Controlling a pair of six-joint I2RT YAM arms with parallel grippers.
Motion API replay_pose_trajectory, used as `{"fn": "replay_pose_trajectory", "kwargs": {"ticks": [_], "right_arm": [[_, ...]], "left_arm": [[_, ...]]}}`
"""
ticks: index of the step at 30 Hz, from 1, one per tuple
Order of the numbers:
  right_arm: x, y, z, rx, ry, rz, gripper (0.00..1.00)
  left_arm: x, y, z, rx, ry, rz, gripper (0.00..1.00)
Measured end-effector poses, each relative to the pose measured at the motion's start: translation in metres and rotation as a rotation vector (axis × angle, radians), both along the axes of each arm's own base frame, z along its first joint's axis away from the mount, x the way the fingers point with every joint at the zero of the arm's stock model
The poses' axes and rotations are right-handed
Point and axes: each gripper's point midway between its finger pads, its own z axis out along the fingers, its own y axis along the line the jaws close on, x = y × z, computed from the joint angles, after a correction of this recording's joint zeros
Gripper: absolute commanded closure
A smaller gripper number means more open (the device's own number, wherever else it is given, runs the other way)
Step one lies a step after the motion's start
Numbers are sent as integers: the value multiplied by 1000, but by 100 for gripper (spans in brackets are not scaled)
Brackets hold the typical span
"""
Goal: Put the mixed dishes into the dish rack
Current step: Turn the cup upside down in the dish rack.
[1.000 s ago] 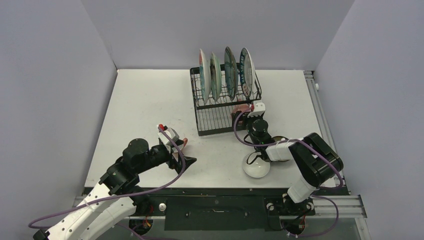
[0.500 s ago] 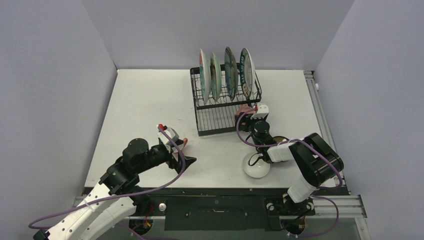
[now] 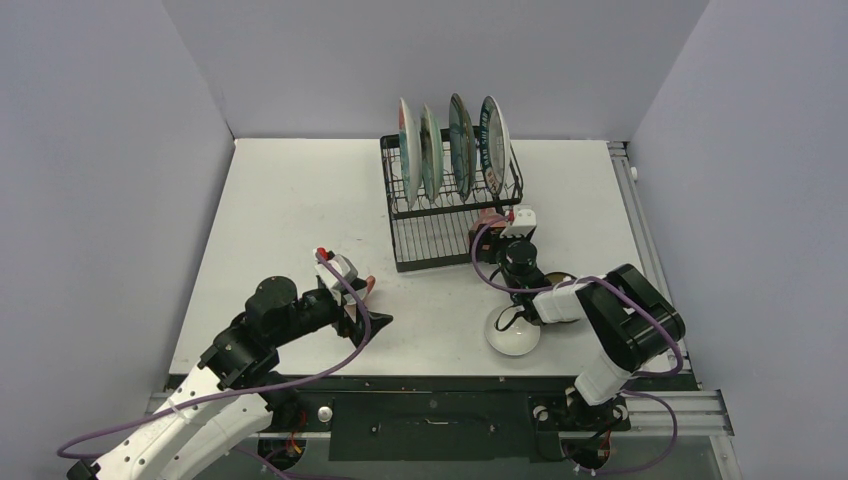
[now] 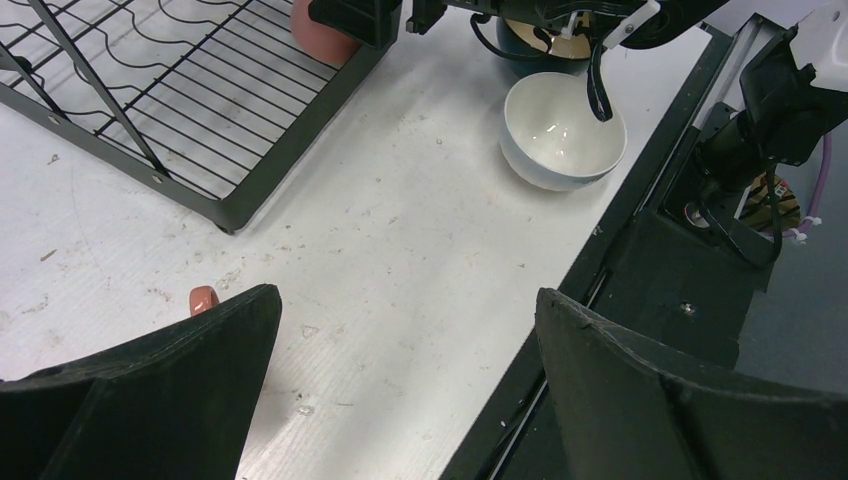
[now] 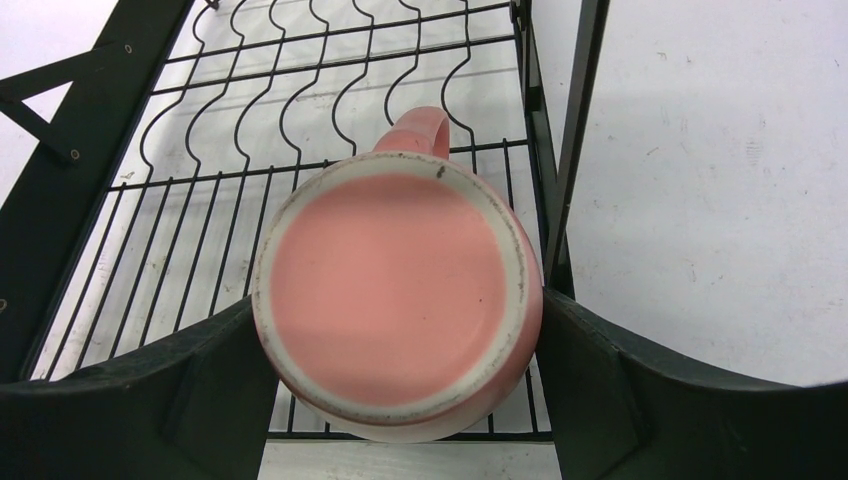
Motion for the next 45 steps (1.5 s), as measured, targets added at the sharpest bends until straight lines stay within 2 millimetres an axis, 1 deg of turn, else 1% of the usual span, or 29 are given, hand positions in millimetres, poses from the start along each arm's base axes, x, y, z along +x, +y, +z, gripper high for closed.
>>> {"fn": "replay_pose_trajectory", "kwargs": {"ticks": [1, 2, 4, 6, 13, 22, 23, 25, 27, 29, 32, 38, 45], "right_arm": [[0, 0, 0, 0, 1, 0, 45], [0, 0, 0, -1, 3, 0, 42], [1, 1, 0, 1, 6, 0, 32], [1, 1, 0, 2, 9, -1, 30], [1, 2, 0, 11, 12, -4, 28], [1, 1, 0, 21, 20, -9, 24], [1, 1, 0, 21, 20, -9, 23], [1, 2, 0, 22, 21, -9, 18], [0, 2, 0, 25, 23, -10, 11], [0, 2, 1, 28, 22, -10, 7], [0, 2, 5, 42, 17, -11, 6], [3, 5, 20, 64, -15, -8, 5], [3, 5, 30, 76, -37, -7, 5]], "left_arm": [[0, 0, 0, 0, 0, 1, 4], [0, 0, 0, 0, 1, 2, 4], [1, 0, 0, 1, 1, 3, 4], [1, 0, -1, 1, 2, 3, 4], [0, 0, -1, 1, 3, 0, 4], [0, 0, -1, 1, 4, -2, 4], [0, 0, -1, 1, 4, -2, 4], [0, 0, -1, 1, 3, -2, 4], [0, 0, -1, 1, 3, -2, 4], [0, 0, -1, 1, 3, -3, 4], [0, 0, -1, 1, 3, -6, 4], [-1, -1, -1, 0, 3, -9, 4], [-1, -1, 0, -1, 4, -11, 4]]}}
